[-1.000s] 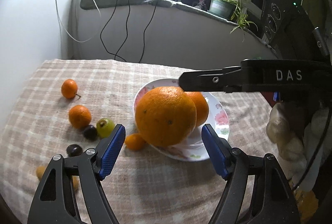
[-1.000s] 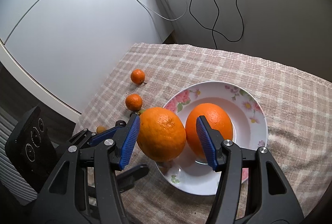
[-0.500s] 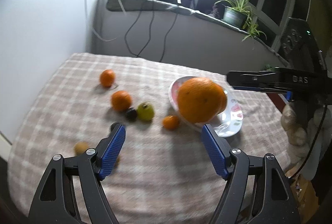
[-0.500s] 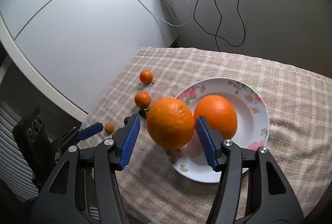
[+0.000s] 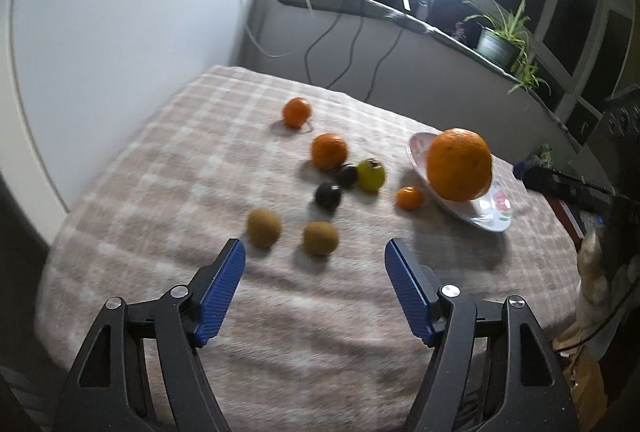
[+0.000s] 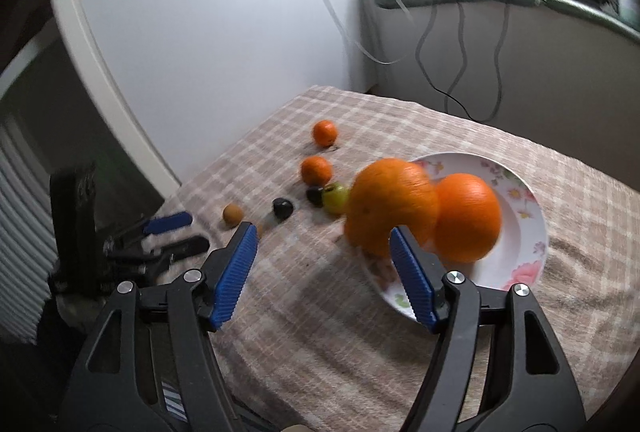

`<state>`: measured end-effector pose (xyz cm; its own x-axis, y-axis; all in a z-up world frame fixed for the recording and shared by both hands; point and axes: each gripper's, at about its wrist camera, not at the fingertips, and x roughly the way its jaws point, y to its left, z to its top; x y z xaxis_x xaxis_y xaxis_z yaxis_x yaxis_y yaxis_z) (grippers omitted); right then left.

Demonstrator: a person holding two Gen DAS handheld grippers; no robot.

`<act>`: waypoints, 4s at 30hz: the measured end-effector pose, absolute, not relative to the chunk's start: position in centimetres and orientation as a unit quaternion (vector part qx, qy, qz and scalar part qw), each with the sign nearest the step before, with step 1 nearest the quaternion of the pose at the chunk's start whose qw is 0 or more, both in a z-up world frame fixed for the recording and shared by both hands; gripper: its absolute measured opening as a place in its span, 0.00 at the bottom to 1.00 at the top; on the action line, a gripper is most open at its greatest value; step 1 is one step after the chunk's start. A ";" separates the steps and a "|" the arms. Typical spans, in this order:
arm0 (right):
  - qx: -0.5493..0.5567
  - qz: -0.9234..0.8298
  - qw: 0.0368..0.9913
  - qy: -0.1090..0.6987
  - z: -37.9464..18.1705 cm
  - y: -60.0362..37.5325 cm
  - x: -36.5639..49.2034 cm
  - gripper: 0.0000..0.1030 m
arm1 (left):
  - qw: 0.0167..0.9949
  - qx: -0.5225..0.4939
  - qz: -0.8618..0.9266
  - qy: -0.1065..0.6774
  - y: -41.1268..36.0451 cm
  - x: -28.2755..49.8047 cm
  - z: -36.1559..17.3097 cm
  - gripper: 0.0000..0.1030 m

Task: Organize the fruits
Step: 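Move the right gripper to a brown kiwi and close on it, then lift the kiwi with the right gripper and carry it over the plate, then lower the kiwi onto the plate and open the right gripper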

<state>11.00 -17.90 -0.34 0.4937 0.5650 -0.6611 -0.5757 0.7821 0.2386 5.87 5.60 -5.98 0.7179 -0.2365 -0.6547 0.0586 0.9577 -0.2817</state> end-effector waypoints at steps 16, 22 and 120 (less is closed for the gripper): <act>-0.069 0.390 0.819 0.416 -5.9 -8.4 10.7 0.48 | 0.901 -0.183 -0.085 0.383 9.1 8.6 -8.5 0.41; -0.093 0.388 0.810 0.429 -7.5 -6.0 11.7 0.41 | 0.899 -0.181 -0.092 0.387 9.0 9.5 -8.8 0.40; -0.027 0.217 0.893 0.393 -6.3 -28.5 15.4 0.27 | 0.913 0.015 -0.218 0.344 -16.3 11.5 -4.0 0.24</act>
